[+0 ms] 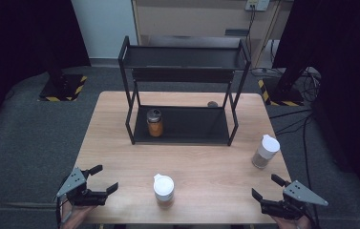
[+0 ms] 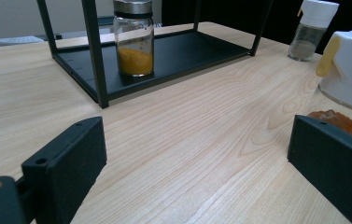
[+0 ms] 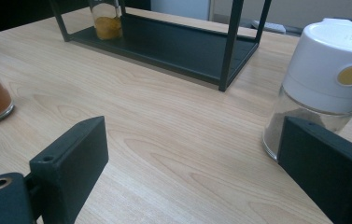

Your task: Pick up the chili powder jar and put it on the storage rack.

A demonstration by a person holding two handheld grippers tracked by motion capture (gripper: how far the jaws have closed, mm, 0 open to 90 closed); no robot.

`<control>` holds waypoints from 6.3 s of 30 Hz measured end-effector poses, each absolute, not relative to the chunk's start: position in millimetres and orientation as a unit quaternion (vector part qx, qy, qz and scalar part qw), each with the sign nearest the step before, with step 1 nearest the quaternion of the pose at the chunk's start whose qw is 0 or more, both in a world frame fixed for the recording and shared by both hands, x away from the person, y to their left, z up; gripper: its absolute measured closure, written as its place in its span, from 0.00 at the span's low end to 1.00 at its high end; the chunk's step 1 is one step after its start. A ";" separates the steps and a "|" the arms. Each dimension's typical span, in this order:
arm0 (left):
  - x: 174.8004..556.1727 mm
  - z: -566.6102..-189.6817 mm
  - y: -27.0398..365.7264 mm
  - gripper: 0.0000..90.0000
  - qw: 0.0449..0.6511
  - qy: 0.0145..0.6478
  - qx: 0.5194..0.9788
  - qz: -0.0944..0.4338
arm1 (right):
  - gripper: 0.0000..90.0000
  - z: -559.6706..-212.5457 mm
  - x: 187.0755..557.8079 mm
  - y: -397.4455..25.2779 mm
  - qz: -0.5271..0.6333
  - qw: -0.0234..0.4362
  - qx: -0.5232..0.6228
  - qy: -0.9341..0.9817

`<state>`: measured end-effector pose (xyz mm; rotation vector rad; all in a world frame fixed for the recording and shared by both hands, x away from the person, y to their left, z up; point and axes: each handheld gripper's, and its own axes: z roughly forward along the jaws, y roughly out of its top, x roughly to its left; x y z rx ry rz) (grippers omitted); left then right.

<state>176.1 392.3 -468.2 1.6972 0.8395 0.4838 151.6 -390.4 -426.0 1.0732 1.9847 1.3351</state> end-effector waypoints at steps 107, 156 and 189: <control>179.0 -468.4 391.9 0.04 0.560 0.352 0.724 0.197 | 0.15 -371.7 238.8 -159.7 0.472 0.081 0.212 0.852; 180.2 -469.3 393.1 0.04 0.563 0.349 0.724 0.191 | 0.34 -346.4 257.9 -163.0 0.453 0.102 0.219 0.858; 181.1 -469.4 393.6 0.03 0.564 0.350 0.724 0.188 | 0.34 -297.8 335.2 -171.4 0.439 0.146 0.258 0.848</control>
